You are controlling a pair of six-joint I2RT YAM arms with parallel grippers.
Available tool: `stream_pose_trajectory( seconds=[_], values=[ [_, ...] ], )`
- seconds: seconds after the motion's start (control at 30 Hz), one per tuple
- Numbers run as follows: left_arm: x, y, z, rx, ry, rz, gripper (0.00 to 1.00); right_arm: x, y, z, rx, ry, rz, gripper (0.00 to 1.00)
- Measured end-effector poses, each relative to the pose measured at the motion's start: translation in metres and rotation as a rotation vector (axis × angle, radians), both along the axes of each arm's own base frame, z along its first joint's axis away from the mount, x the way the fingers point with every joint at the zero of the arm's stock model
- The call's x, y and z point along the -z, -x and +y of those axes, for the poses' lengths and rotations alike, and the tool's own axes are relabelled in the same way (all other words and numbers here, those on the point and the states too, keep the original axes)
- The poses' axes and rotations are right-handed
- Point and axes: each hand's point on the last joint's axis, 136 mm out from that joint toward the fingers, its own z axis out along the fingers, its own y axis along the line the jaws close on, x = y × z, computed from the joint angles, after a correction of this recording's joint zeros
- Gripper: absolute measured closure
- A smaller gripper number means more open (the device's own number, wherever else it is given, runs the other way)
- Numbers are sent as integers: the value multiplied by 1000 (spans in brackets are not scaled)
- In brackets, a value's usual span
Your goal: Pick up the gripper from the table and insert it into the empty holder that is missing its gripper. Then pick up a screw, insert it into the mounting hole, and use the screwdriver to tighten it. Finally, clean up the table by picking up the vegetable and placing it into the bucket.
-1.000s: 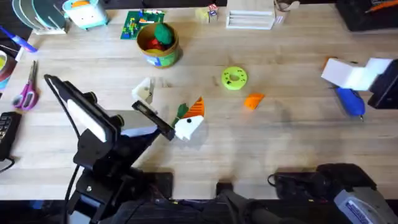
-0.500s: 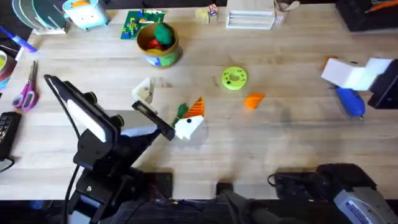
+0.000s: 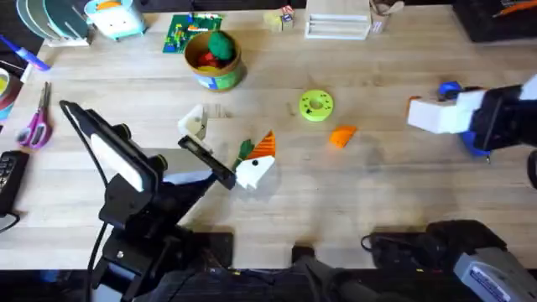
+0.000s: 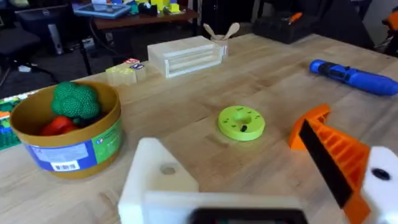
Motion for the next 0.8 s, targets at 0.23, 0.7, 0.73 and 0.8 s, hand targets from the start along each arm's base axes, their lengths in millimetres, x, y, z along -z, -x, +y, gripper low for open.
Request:
stream_pose_trajectory(
  seconds=[0.23, 0.7, 0.73, 0.8],
  values=[
    [0, 0, 0, 0, 0, 0, 8, 60, -21, 41, -232, 50, 272, 10],
    [0, 0, 0, 0, 0, 0, 8, 139, -21, 80, -458, 148, 570, 9],
    [0, 0, 0, 0, 0, 0, 8, 142, -23, 80, -463, 153, 572, 9],
    [0, 0, 0, 0, 0, 0, 8, 145, -27, 81, -468, 156, 569, 9]
  ],
)
